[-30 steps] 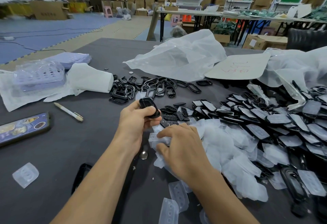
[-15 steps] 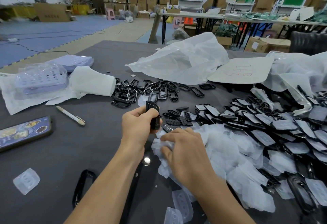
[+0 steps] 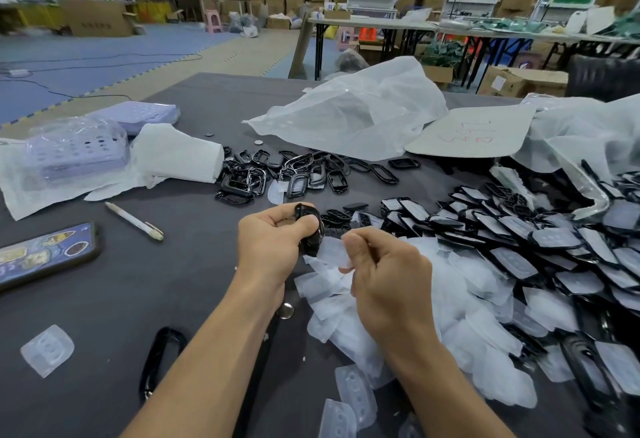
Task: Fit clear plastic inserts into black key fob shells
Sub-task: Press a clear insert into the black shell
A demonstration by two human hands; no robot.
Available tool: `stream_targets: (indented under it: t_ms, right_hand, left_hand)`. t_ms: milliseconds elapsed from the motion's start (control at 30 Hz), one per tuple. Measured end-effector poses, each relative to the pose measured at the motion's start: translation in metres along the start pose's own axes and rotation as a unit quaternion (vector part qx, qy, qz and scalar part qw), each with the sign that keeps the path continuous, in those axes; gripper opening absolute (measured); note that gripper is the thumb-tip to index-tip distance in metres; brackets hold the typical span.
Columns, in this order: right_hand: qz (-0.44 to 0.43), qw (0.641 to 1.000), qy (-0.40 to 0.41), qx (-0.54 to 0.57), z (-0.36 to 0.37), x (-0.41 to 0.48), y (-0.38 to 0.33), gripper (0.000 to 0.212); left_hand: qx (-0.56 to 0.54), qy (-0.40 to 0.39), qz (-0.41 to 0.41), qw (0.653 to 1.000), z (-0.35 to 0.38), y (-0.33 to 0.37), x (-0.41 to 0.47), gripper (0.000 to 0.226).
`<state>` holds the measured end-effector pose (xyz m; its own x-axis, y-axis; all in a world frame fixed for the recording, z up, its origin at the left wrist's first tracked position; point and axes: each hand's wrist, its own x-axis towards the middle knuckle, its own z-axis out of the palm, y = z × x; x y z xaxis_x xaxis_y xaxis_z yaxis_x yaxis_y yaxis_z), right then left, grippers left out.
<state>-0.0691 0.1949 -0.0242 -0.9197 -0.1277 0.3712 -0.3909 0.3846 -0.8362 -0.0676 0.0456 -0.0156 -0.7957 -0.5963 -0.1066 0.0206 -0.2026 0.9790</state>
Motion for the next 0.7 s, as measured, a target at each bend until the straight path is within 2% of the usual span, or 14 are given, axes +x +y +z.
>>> stream_targets:
  t_ms: [100, 167, 233, 367, 500, 700]
  right_hand:
    - [0.068, 0.990, -0.006, 0.120, -0.003, 0.004, -0.001, 0.014]
    - [0.112, 0.969, -0.007, 0.219, -0.005, 0.007, -0.005, 0.015]
    - [0.133, 0.954, -0.002, 0.267, -0.007, 0.009, -0.007, 0.017]
    - [0.119, 0.958, -0.006, 0.262, -0.011, 0.010, -0.006, 0.013]
    - [0.114, 0.962, -0.004, 0.250, -0.014, 0.011, -0.004, 0.016]
    - [0.077, 0.963, -0.010, 0.256, -0.019, 0.017, -0.004, 0.032]
  left_hand:
    - [0.003, -0.008, 0.005, 1.000, 0.001, 0.000, -0.001, 0.017]
    - [0.008, -0.013, 0.006, 1.000, 0.002, 0.000, -0.003, 0.015]
    - [0.002, -0.022, -0.006, 1.000, 0.003, 0.000, -0.005, 0.017]
    - [-0.013, -0.047, -0.041, 0.998, 0.005, 0.004, -0.008, 0.033]
    - [-0.012, -0.079, -0.057, 0.995, 0.005, 0.006, -0.010, 0.034]
    - [-0.025, -0.134, -0.095, 0.986, 0.006, 0.006, -0.012, 0.039]
